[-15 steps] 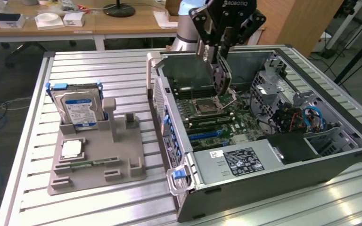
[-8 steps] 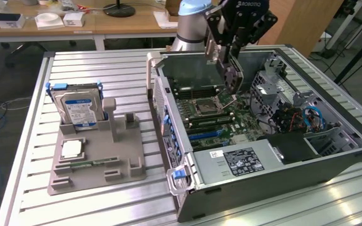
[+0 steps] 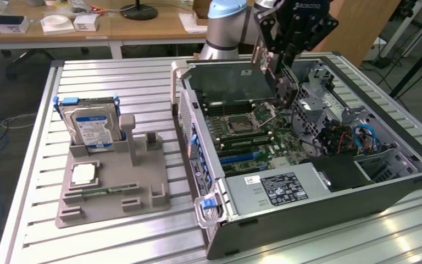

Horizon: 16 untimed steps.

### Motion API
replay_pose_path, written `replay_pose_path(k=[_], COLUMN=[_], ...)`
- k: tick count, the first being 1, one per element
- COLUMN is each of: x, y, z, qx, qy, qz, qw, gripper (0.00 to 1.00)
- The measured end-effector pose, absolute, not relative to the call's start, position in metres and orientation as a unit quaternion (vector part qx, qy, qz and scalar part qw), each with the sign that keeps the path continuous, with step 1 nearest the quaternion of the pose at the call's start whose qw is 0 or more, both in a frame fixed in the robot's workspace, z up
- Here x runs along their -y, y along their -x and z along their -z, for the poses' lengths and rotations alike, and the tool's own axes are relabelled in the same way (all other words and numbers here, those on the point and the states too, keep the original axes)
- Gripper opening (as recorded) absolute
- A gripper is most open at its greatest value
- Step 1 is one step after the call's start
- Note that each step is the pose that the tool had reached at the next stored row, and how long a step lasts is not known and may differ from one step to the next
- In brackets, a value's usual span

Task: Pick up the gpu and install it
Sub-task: 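Pick up the gpu and move the gpu toward the slot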

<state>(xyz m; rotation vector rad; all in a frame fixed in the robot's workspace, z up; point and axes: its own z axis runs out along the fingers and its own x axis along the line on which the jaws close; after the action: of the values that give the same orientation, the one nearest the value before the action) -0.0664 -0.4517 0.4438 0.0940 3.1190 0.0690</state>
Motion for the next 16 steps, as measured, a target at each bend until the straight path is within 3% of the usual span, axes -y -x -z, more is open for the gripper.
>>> replay_pose_path(k=[16], x=[0.452], y=[0.025], z=[-0.443], qx=[-0.999], qy=[-0.028], qz=[-0.022], qw=[0.009], gripper=[0.26])
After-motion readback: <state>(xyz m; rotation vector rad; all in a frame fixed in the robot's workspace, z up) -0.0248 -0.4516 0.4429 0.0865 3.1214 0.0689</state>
